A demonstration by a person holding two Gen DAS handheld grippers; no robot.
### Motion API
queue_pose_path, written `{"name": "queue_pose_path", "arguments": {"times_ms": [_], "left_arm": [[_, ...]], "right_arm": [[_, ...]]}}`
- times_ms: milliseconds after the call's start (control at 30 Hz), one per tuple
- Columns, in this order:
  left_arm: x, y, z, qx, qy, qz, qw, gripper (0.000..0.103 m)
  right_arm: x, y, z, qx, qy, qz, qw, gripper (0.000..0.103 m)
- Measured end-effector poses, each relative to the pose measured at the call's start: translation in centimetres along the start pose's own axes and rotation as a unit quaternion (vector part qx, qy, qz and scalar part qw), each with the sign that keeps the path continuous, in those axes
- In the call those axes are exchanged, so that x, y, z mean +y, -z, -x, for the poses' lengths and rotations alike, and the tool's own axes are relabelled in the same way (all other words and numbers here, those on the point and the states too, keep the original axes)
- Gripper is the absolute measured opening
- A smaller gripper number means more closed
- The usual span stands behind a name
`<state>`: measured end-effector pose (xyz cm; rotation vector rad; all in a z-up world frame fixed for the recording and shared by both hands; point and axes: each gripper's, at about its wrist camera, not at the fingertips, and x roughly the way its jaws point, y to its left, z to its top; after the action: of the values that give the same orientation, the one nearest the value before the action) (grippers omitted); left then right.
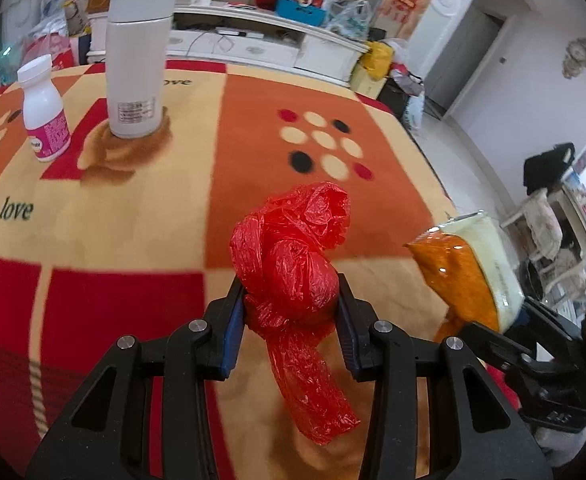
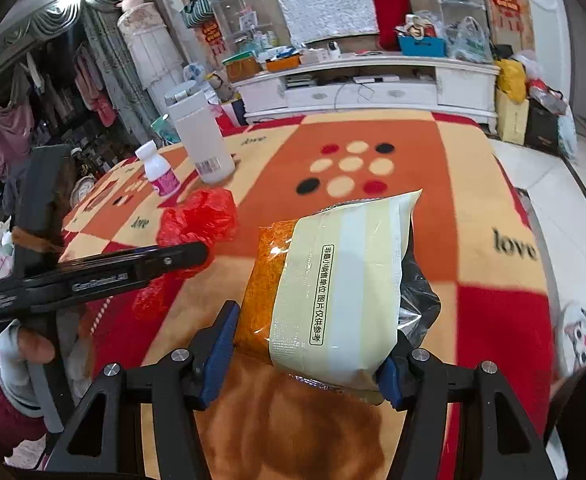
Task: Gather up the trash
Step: 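Carry red bag and snack bag to the black bin and open both tools over it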
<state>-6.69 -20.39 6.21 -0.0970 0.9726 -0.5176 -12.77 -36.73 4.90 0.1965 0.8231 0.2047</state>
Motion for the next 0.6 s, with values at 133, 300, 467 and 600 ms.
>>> {"name": "queue_pose_path", "arguments": {"times_ms": [133,300,467,600], "left_arm": [[-2.1,1.7,0.9,0.0,0.01,-0.012,0.9999,0.039],[-4.9,2.5,1.3,0.002,0.027,-0.028,0.9992,0.039],[-7.7,3.3,1.2,0.003,0.039,-0.051,0.9979,0.039],[-9.4,3.7,0.8,0.01,0.046,-0.063,0.9969,0.039]], "right_arm": [[-0.8,2.0,1.6,0.001,0.009,-0.017,1.0,0.059],[-2.0,3.6,3.7,-0.003,0.027,-0.031,0.999,0.059],[-3.3,5.1,5.7,-0.011,0.038,-0.048,0.998,0.059],[-4.4,6.1,6.9,-0.013,0.048,-0.06,0.997,0.059]]}}
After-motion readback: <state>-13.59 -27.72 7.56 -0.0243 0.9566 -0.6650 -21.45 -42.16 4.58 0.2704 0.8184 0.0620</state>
